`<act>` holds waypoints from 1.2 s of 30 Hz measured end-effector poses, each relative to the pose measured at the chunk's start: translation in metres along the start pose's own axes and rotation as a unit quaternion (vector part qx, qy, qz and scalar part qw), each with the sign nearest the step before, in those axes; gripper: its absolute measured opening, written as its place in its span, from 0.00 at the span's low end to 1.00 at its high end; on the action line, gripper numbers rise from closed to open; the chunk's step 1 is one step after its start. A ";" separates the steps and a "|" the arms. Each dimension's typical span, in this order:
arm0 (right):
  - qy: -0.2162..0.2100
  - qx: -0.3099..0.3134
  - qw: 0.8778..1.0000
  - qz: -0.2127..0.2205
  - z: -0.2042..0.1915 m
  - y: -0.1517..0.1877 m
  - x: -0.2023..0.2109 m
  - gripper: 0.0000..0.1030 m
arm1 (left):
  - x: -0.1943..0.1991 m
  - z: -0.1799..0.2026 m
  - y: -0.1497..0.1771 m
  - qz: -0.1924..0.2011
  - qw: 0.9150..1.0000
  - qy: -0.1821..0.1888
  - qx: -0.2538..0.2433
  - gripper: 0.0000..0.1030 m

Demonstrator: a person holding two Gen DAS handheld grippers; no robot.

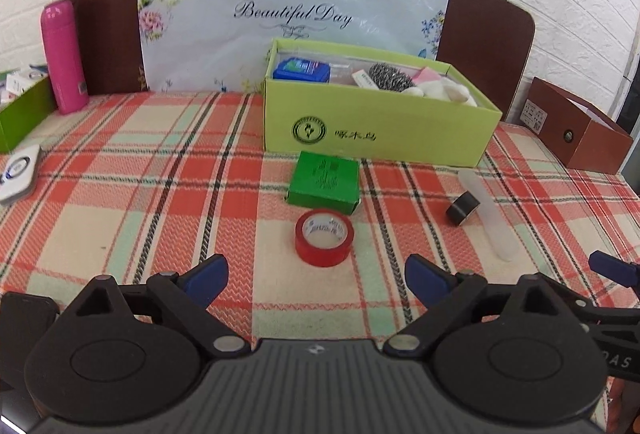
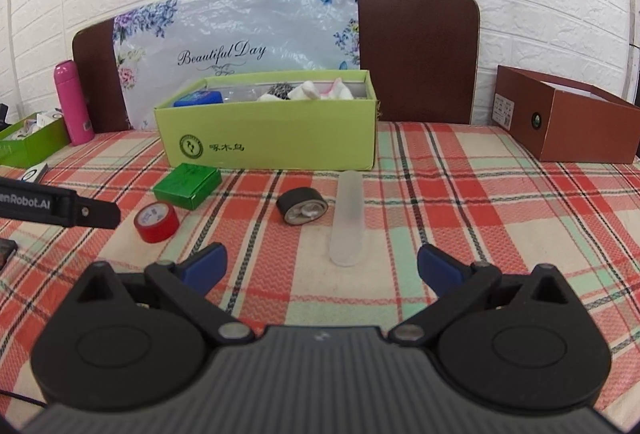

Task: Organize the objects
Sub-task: 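Withdraw both tools from the lime-green box back over the table, then grasp the red tape roll with left tool while right tool grasps the black tape roll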

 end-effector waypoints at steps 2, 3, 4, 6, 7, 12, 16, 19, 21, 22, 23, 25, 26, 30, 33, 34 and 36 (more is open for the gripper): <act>-0.002 0.008 1.000 -0.004 -0.003 0.002 -0.002 1.00 | -0.012 0.002 0.000 -0.012 1.000 0.010 0.001 0.83; -0.004 0.012 1.000 -0.007 -0.004 0.003 -0.002 1.00 | -0.019 0.004 -0.001 -0.016 1.000 0.016 0.001 0.80; -0.005 0.014 1.000 -0.008 -0.006 0.003 -0.003 1.00 | -0.027 0.006 -0.003 -0.021 1.000 0.017 0.001 0.78; -0.009 0.016 1.000 -0.007 -0.007 0.002 -0.002 1.00 | -0.042 0.012 -0.006 -0.031 0.999 0.017 0.002 0.74; -0.010 0.016 1.000 -0.006 -0.007 0.002 -0.001 1.00 | -0.050 0.015 -0.007 -0.036 0.999 0.017 0.001 0.74; -0.023 0.031 0.999 -0.007 -0.008 -0.004 -0.009 0.96 | -0.067 0.025 -0.004 -0.043 0.999 0.012 -0.027 0.46; -0.033 0.049 0.998 -0.018 -0.005 -0.016 -0.042 0.83 | -0.054 0.028 0.005 -0.044 0.997 0.033 -0.045 0.46; -0.049 0.049 0.997 -0.033 -0.001 -0.027 -0.078 0.76 | -0.046 0.026 0.012 -0.048 0.997 0.050 -0.037 0.46; -0.054 0.049 0.996 -0.055 0.002 -0.030 -0.103 0.71 | -0.043 0.028 0.014 -0.049 0.997 0.052 -0.038 0.46; -0.055 0.049 0.995 -0.069 0.004 -0.029 -0.113 0.68 | -0.042 0.028 0.015 -0.049 0.997 0.052 -0.040 0.46; -0.055 0.047 0.994 -0.080 0.006 -0.028 -0.122 0.65 | -0.042 0.028 0.015 -0.050 0.997 0.052 -0.040 0.46; -0.051 0.042 0.993 -0.093 0.011 -0.023 -0.132 0.42 | -0.042 0.029 0.015 -0.052 0.996 0.054 -0.040 0.46; -0.049 0.038 0.994 -0.094 0.013 -0.022 -0.130 0.42 | -0.042 0.028 0.015 -0.053 0.996 0.057 -0.039 0.46; -0.079 0.030 0.994 -0.074 0.007 -0.013 -0.093 0.42 | -0.036 0.028 0.019 -0.058 0.995 0.068 -0.049 0.46; -0.115 0.053 0.989 -0.081 -0.008 0.005 -0.056 0.42 | -0.022 0.031 0.028 -0.063 0.992 0.081 -0.067 0.46; -0.119 0.061 0.987 -0.086 -0.012 0.014 -0.045 0.42 | -0.018 0.031 0.032 -0.063 0.992 0.084 -0.070 0.46; -0.116 0.075 0.986 -0.094 -0.017 0.029 -0.027 0.42 | -0.010 0.031 0.038 -0.061 0.993 0.077 -0.073 0.46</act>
Point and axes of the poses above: each gripper's, at about its wrist camera, not at the fingertips, and x roughly against the way its jaws point, z to its right, y to its underside, the point moved 9 cm from there along -x, roughly the way its jaws point, and after that the axes turned 14 degrees about -y, right-handed, at the moved point
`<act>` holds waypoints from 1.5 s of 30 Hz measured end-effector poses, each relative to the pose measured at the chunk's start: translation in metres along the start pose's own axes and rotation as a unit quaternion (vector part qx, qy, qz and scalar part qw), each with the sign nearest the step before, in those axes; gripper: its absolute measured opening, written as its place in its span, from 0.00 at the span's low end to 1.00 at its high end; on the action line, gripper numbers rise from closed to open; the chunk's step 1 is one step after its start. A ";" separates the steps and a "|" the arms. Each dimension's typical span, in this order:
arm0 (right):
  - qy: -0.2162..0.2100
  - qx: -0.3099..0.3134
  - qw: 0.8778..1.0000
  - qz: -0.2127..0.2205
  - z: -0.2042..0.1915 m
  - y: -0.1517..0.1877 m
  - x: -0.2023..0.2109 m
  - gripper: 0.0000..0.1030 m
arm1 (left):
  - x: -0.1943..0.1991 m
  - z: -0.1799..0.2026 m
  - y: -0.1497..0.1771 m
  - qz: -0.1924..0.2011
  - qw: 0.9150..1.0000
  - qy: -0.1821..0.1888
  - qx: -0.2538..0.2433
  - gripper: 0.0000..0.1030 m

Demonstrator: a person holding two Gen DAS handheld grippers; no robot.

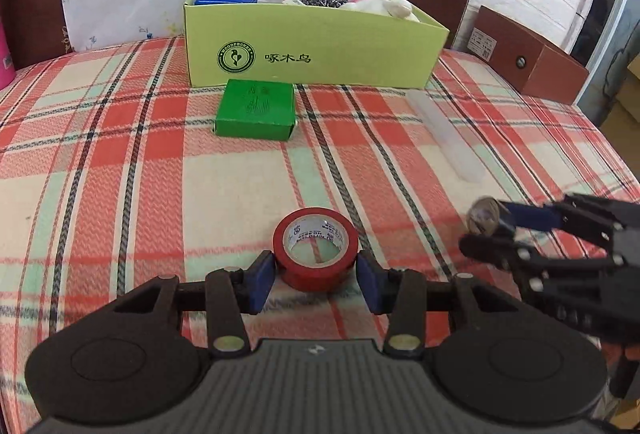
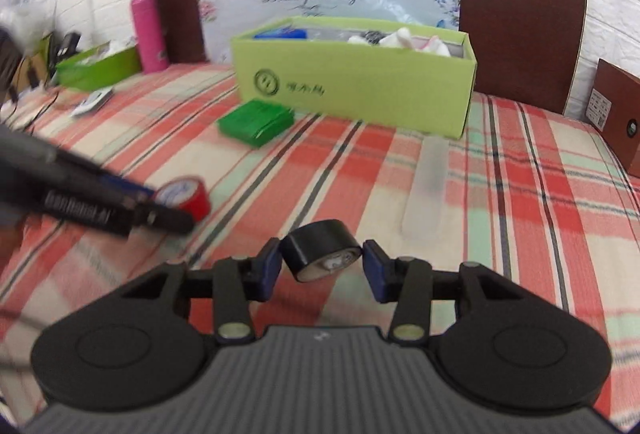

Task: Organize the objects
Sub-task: 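Grasp the red tape roll with left tool while right tool grasps the black tape roll, then lower red tape with left tool into lime-green box while right tool drops black tape there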

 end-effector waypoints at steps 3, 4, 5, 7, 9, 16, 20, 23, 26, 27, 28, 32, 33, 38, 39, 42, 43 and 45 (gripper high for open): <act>0.014 -0.011 1.000 0.002 -0.009 0.012 0.012 0.53 | 0.001 0.000 0.004 0.002 1.000 -0.022 0.009 0.54; 0.018 -0.022 1.000 0.006 -0.010 0.012 0.013 0.59 | -0.001 0.000 0.003 -0.001 1.000 -0.025 0.012 0.54; 0.022 -0.035 0.999 0.005 -0.010 0.012 0.012 0.62 | -0.003 0.001 0.002 -0.004 0.999 -0.031 0.015 0.54; 0.022 -0.061 0.998 0.003 -0.012 0.012 0.010 0.62 | -0.003 0.004 0.000 -0.003 0.999 -0.036 0.012 0.54; 0.039 -0.091 0.995 -0.012 -0.009 0.016 0.006 0.62 | -0.001 0.006 0.001 -0.003 1.000 -0.023 0.017 0.54; 0.053 -0.121 0.991 -0.009 -0.004 0.020 0.006 0.58 | -0.004 0.002 -0.002 -0.001 0.999 -0.037 0.028 0.54; 0.064 -0.121 0.991 -0.011 -0.003 0.025 0.010 0.49 | -0.006 0.003 -0.003 0.000 0.999 -0.031 0.026 0.48; 0.067 -0.118 0.991 -0.012 -0.001 0.023 0.011 0.32 | -0.005 0.004 -0.003 0.000 0.999 -0.032 0.017 0.48; 0.051 -0.121 0.991 -0.013 -0.002 0.016 0.012 0.32 | 0.002 0.004 -0.006 -0.001 1.000 -0.018 0.015 0.48; 0.044 -0.118 0.992 -0.009 -0.004 0.011 0.015 0.32 | 0.007 0.005 -0.009 0.003 1.000 -0.012 0.015 0.48; 0.036 -0.114 0.993 -0.002 -0.006 0.004 0.017 0.32 | 0.016 0.006 -0.014 0.012 1.000 -0.002 0.014 0.48; 0.011 -0.088 0.995 0.038 -0.007 -0.041 0.029 0.32 | 0.049 0.010 -0.060 0.075 0.997 0.014 -0.001 0.48; 0.008 -0.081 0.995 0.050 -0.005 -0.057 0.032 0.32 | 0.056 0.010 -0.074 0.091 0.996 0.016 -0.003 0.48; 0.014 -0.031 0.994 0.102 0.009 -0.129 0.034 0.32 | 0.064 0.006 -0.145 0.137 0.990 0.014 0.013 0.48; 0.019 -0.020 0.993 0.112 0.014 -0.143 0.031 0.32 | 0.060 0.004 -0.158 0.142 0.990 0.005 0.016 0.48; 0.033 -0.009 0.992 0.125 0.034 -0.179 0.016 0.32 | 0.040 0.003 -0.193 0.147 0.989 -0.016 0.019 0.48; 0.031 -0.010 0.991 0.127 0.042 -0.189 0.010 0.32 | 0.032 0.003 -0.202 0.144 0.989 -0.016 0.025 0.48; 0.038 -0.005 0.991 0.125 0.057 -0.204 -0.005 0.32 | 0.013 0.002 -0.217 0.137 0.990 -0.020 0.034 0.48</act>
Point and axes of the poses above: each gripper's, at about its wrist camera, not at the fingertips, and x roughly against the way its jaws point, z to its right, y to its underside, the point moved 9 cm from there along -x, roughly the way its jaws point, and after that the axes turned 14 degrees about -y, right-handed, at the moved point
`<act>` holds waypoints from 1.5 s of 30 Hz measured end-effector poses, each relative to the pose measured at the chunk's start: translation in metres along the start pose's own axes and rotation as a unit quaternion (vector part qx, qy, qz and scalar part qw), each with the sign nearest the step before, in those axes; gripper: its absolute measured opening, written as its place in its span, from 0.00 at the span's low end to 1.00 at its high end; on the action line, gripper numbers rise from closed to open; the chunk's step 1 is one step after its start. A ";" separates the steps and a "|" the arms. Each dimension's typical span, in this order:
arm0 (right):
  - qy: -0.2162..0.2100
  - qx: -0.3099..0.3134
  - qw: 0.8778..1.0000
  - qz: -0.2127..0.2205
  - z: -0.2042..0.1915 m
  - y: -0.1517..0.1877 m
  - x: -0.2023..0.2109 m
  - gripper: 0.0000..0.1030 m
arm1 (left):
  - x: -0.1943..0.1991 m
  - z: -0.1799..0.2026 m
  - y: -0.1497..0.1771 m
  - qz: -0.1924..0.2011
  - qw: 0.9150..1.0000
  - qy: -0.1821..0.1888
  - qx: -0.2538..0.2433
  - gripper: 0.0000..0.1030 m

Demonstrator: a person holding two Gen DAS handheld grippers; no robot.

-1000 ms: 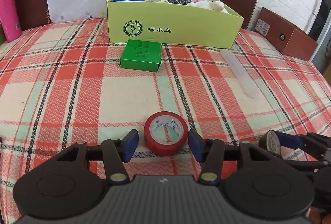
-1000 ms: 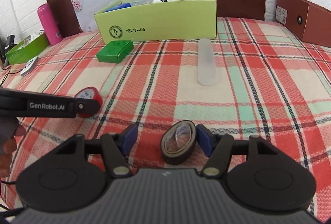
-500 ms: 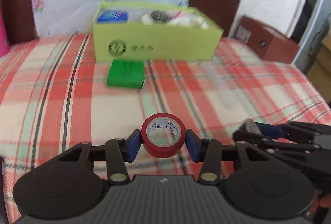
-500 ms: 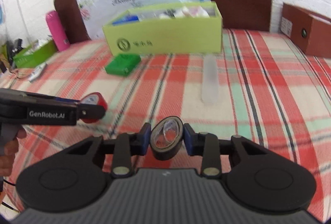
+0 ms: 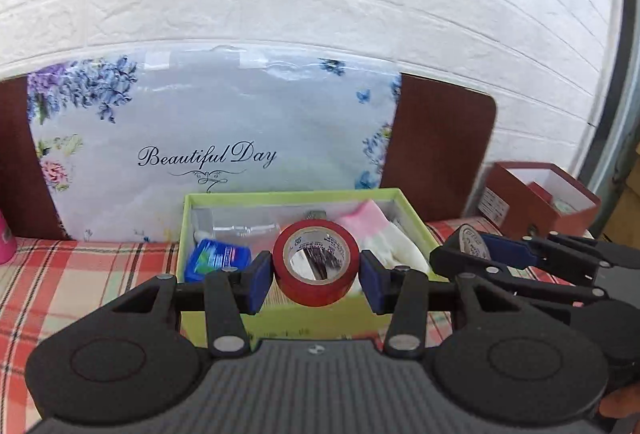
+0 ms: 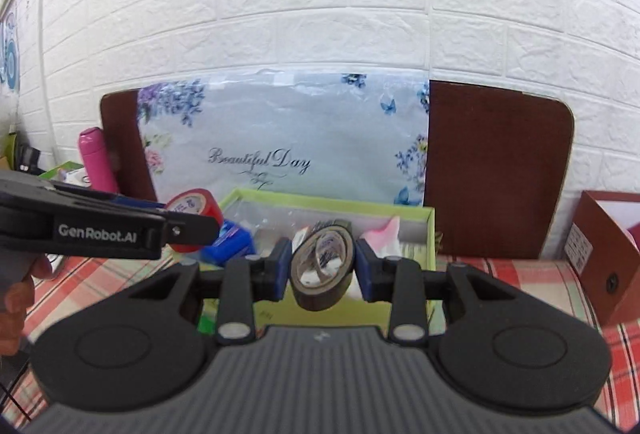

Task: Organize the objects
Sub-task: 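Lower red tape with left tool into lime-green box while right tool drops black tape there, then withdraw both tools from the lime-green box back over the table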

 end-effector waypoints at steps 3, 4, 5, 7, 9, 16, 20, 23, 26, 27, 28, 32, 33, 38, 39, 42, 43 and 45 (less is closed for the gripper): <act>0.015 0.019 1.000 -0.009 0.019 -0.006 -0.030 0.32 | -0.038 -0.003 -0.006 -0.014 1.000 -0.020 -0.001 0.48; 0.019 0.021 0.999 -0.015 0.025 -0.005 -0.040 0.32 | -0.049 -0.004 -0.006 -0.019 1.000 -0.025 -0.002 0.48; 0.023 0.021 0.999 -0.021 0.031 -0.003 -0.050 0.32 | -0.059 -0.005 -0.004 -0.023 0.999 -0.029 -0.004 0.48; 0.024 0.017 0.999 -0.029 0.041 0.003 -0.067 0.32 | -0.076 -0.007 -0.002 -0.030 0.999 -0.035 -0.002 0.48; 0.022 0.009 0.999 -0.032 0.049 0.009 -0.081 0.32 | -0.089 -0.013 -0.001 -0.035 0.999 -0.040 0.007 0.49; 0.045 0.006 0.999 -0.025 0.066 0.026 -0.100 0.87 | -0.097 -0.037 0.000 -0.003 0.992 -0.121 0.021 1.00; 0.042 -0.015 0.999 -0.013 0.066 0.034 -0.090 0.99 | -0.095 -0.037 0.006 -0.018 0.994 -0.110 0.020 1.00; 0.039 -0.021 0.999 -0.002 0.060 0.031 -0.072 1.00 | -0.078 -0.033 0.009 -0.023 0.994 -0.107 0.018 1.00; 0.036 -0.023 0.999 0.021 0.049 0.022 -0.040 1.00 | -0.052 -0.029 0.010 -0.017 0.994 -0.108 0.015 1.00; 0.032 -0.022 0.999 0.030 0.045 0.019 -0.029 1.00 | -0.044 -0.029 0.011 -0.016 0.994 -0.109 0.014 1.00; 0.028 -0.019 0.999 0.038 0.040 0.017 -0.018 1.00 | -0.033 -0.028 0.013 -0.017 0.994 -0.109 0.014 1.00; 0.029 -0.005 0.998 0.057 0.021 0.015 0.025 1.00 | 0.005 -0.025 0.024 -0.015 0.995 -0.092 0.034 1.00; 0.030 -0.005 0.998 0.059 0.018 0.017 0.033 1.00 | 0.014 -0.024 0.028 -0.012 0.995 -0.090 0.035 1.00; 0.046 -0.011 0.997 0.058 0.003 0.039 0.072 1.00 | 0.048 -0.016 0.054 0.001 0.995 -0.101 0.010 1.00; 0.050 -0.014 0.997 0.055 0.001 0.045 0.077 1.00 | 0.053 -0.015 0.062 -0.003 0.995 -0.101 0.007 1.00; 0.050 -0.027 0.997 0.050 -0.005 0.064 0.090 1.00 | 0.063 -0.010 0.085 -0.019 0.996 -0.090 0.007 1.00; 0.049 -0.033 0.997 0.047 -0.007 0.071 0.094 1.00 | 0.065 -0.009 0.092 -0.024 0.996 -0.087 0.009 1.00; 0.049 -0.044 0.997 0.044 -0.009 0.083 0.099 1.00 | 0.069 -0.007 0.105 -0.033 0.996 -0.085 0.008 1.00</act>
Point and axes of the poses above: each gripper's, at about its wrist camera, not at the fingertips, and x roughly against the way its jaws point, z to its right, y to its underside, the point moved 9 cm from there along -x, roughly the way its jaws point, and after that the axes turned 14 degrees about -y, right-handed, at the moved point
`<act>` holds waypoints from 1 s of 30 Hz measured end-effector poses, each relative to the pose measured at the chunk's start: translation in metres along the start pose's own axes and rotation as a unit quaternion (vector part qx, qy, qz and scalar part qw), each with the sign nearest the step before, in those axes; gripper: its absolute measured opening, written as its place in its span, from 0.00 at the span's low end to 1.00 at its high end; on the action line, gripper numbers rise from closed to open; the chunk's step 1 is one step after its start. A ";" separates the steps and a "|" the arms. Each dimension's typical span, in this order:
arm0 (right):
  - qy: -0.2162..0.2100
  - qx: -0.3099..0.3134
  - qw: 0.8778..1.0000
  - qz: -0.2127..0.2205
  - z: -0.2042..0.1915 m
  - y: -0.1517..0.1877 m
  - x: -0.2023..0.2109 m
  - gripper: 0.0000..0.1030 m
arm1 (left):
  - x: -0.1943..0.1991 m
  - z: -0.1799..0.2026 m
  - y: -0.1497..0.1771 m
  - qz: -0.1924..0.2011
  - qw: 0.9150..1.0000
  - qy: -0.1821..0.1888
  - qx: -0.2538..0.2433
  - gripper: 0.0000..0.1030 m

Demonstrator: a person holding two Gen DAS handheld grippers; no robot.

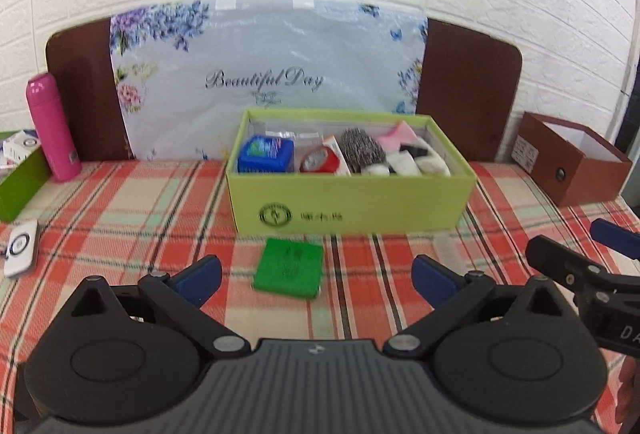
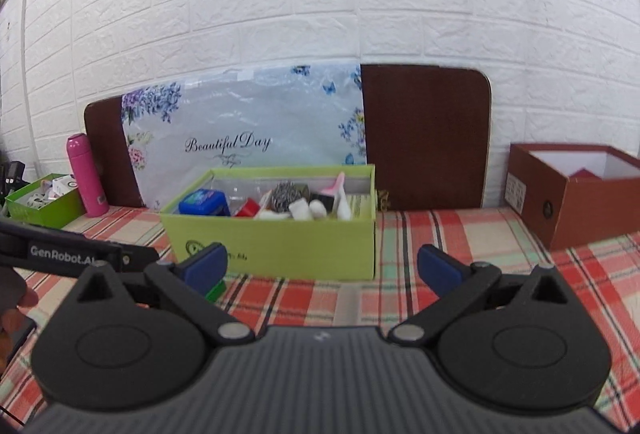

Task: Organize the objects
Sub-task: 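Withdraw both tools from the lime-green box back over the table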

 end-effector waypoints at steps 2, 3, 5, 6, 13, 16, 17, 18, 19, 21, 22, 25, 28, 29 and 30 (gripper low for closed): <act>0.002 -0.011 1.000 -0.006 0.001 0.011 0.004 1.00 | 0.001 0.001 0.010 -0.005 1.000 -0.006 -0.003 1.00; 0.003 -0.015 1.000 -0.008 0.001 0.016 0.006 1.00 | 0.001 0.001 0.015 -0.008 1.000 -0.008 -0.004 1.00; 0.008 -0.023 1.000 -0.013 0.002 0.026 0.010 1.00 | 0.001 -0.001 0.025 -0.016 1.000 -0.011 -0.001 1.00; 0.011 -0.025 1.000 -0.014 0.002 0.030 0.011 1.00 | 0.000 -0.003 0.030 -0.022 1.000 -0.011 0.003 1.00; 0.036 -0.030 0.998 -0.042 0.006 0.065 0.014 1.00 | -0.014 -0.012 0.054 -0.051 0.998 -0.025 0.009 1.00; 0.046 -0.030 0.997 -0.055 0.006 0.076 0.011 1.00 | -0.023 -0.015 0.058 -0.057 0.998 -0.021 0.020 1.00; 0.049 -0.028 0.997 -0.058 0.006 0.078 0.011 1.00 | -0.028 -0.016 0.059 -0.056 0.998 -0.019 0.023 1.00; 0.052 -0.026 0.996 -0.061 0.005 0.082 0.010 1.00 | -0.032 -0.016 0.060 -0.059 0.998 -0.018 0.023 1.00; 0.053 -0.025 0.996 -0.064 0.005 0.084 0.010 1.00 | -0.036 -0.017 0.061 -0.062 0.998 -0.018 0.022 1.00; 0.054 -0.025 0.996 -0.067 0.003 0.087 0.009 1.00 | -0.045 -0.021 0.063 -0.066 0.997 -0.020 0.021 1.00; 0.054 -0.026 0.996 -0.069 0.002 0.088 0.008 1.00 | -0.049 -0.022 0.063 -0.070 0.997 -0.022 0.020 1.00; 0.054 -0.027 0.995 -0.077 0.001 0.093 0.004 1.00 | -0.059 -0.028 0.063 -0.077 0.997 -0.020 0.025 1.00; 0.053 -0.027 0.995 -0.083 -0.001 0.096 0.002 1.00 | -0.068 -0.028 0.057 -0.074 0.997 -0.015 0.025 1.00; 0.052 -0.026 0.995 -0.084 -0.001 0.096 0.001 1.00 | -0.071 -0.027 0.053 -0.071 0.997 -0.014 0.022 1.00; 0.052 -0.026 0.995 -0.085 -0.002 0.097 0.001 1.00 | -0.075 -0.025 0.048 -0.065 0.998 -0.010 0.018 1.00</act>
Point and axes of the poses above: each gripper's, at about its wrist camera, not at the fingertips, and x roughly against the way its jaws point, z to its right, y to its underside, the point moved 9 cm from there along -x, roughly the way its jaws point, and after that the axes turned 14 degrees about -y, right-handed, at the moved point
